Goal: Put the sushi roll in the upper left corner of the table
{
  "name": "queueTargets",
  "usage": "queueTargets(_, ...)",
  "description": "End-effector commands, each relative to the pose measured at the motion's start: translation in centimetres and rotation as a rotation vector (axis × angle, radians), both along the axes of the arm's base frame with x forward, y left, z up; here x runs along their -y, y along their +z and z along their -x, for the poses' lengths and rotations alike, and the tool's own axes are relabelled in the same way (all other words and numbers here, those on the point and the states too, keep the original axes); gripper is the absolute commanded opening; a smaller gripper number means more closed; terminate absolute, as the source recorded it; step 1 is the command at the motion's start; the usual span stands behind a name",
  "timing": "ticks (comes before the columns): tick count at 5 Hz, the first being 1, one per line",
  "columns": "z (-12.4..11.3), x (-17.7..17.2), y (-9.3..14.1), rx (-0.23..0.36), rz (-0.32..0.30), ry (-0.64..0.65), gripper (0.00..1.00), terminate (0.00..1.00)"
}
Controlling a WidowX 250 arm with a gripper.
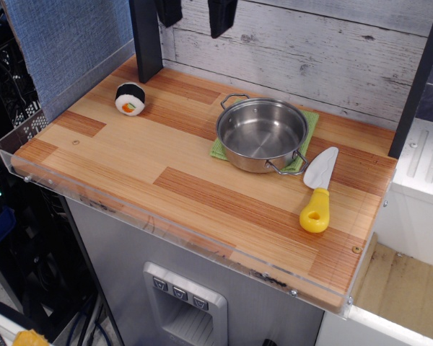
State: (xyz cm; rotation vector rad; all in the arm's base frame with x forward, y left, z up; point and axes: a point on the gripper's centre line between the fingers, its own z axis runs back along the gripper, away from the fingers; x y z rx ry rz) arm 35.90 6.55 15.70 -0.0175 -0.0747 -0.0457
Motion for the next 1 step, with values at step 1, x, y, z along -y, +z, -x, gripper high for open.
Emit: queueTargets(1, 0.97, -0.23, 2.9, 0.078, -0.019, -0.004, 1.0, 1.0)
